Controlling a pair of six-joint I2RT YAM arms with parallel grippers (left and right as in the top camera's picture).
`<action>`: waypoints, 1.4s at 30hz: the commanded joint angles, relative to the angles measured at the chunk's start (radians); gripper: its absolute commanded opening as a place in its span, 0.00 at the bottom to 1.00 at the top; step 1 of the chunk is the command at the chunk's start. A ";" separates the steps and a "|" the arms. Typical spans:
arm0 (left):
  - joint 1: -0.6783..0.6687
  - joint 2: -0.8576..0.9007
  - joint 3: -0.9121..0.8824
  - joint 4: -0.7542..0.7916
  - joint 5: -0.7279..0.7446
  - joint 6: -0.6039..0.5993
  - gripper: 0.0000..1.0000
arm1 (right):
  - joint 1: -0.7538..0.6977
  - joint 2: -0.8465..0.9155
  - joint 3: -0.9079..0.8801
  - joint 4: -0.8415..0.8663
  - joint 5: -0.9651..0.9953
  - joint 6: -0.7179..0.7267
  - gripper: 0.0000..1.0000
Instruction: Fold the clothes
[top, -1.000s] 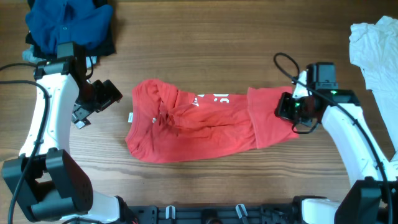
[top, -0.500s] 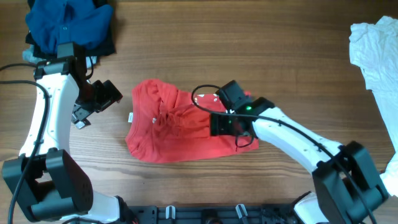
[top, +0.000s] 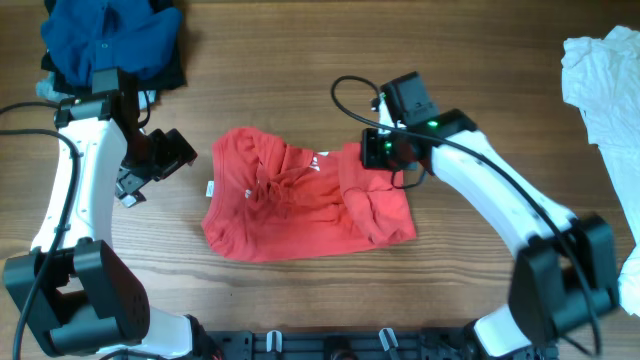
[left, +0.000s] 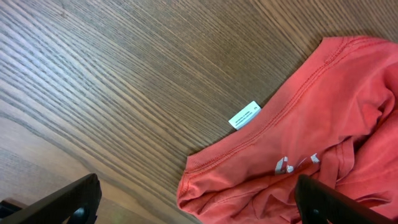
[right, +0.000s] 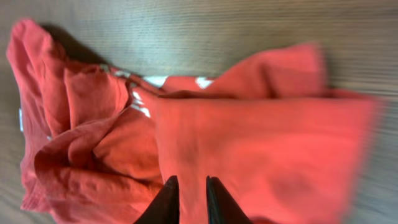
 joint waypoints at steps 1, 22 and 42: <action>0.009 -0.005 -0.006 -0.008 -0.002 0.005 1.00 | 0.001 0.147 0.002 0.073 -0.191 -0.004 0.11; 0.009 -0.005 -0.006 -0.008 -0.002 0.005 1.00 | -0.008 -0.175 -0.412 0.039 -0.462 -0.121 0.15; 0.009 0.001 -0.137 0.147 0.441 0.397 1.00 | -0.008 -0.608 -0.123 -0.237 -0.122 -0.004 0.99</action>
